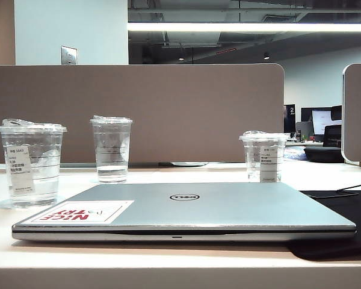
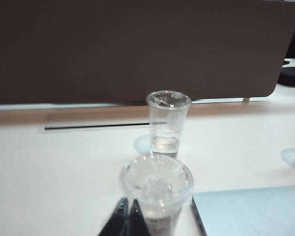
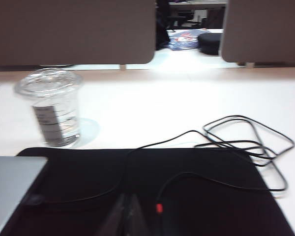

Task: Pick up the coffee cup on the middle and place it on the left side of the laptop.

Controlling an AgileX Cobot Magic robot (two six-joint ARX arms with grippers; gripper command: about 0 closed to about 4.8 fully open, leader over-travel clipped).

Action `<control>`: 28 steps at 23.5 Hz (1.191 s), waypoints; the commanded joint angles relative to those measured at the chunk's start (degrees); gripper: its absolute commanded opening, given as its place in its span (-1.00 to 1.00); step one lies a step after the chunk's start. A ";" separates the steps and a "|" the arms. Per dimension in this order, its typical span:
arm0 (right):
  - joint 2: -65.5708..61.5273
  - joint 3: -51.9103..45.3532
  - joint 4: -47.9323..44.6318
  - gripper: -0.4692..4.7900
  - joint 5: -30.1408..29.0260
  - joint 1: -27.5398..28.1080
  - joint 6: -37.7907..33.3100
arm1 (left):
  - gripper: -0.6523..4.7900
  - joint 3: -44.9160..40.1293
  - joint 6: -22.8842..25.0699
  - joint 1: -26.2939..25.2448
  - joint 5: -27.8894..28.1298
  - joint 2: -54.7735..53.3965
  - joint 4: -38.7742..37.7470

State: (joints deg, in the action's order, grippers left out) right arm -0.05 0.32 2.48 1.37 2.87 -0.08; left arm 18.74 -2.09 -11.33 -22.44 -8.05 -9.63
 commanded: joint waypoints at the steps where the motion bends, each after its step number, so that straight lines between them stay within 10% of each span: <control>1: 0.11 -0.24 -0.98 -0.84 0.00 1.51 -0.09 | -0.78 -3.37 -3.23 0.00 0.79 2.12 3.23; 28: 0.11 -0.24 -0.98 -0.84 0.00 4.31 -0.09 | -0.78 -18.29 -8.94 3.96 7.80 3.43 18.78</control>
State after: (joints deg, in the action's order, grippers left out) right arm -0.05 0.30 2.48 1.34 7.22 -0.08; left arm 0.23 -10.94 -8.16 -15.70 -4.56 8.19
